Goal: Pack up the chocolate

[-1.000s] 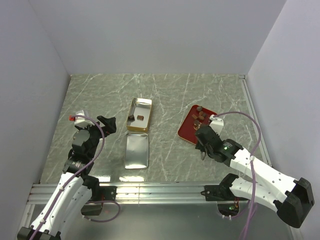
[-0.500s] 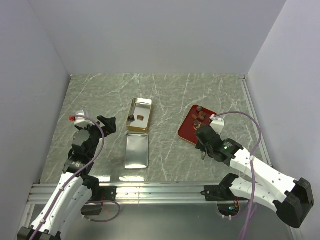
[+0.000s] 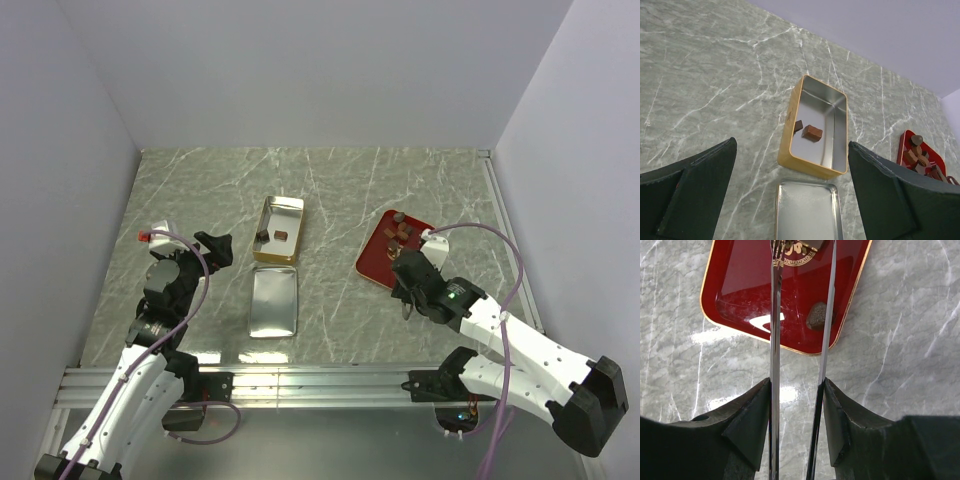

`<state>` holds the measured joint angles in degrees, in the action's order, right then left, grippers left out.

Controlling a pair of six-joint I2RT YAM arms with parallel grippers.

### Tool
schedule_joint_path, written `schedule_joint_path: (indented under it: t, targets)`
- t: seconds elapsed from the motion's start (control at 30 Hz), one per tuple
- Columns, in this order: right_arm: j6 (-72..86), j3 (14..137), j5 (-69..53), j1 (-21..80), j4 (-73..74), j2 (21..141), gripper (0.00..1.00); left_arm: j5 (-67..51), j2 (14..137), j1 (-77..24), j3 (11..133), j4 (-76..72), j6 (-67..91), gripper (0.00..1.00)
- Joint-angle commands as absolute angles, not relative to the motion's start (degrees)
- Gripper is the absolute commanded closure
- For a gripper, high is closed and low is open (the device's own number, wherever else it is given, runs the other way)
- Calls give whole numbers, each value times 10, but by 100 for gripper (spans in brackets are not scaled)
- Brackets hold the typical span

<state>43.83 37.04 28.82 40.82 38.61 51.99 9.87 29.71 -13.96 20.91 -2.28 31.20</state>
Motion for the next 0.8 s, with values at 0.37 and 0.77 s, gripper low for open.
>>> schedule_joint_path:
  t: [0.37,0.77]
  targets:
    - [442,372,280,389,390,531,47,87,287,-141,214,-33,316,1]
    - [419,373,262,370,369,548,49,86,288,-141,214,-31,316,1]
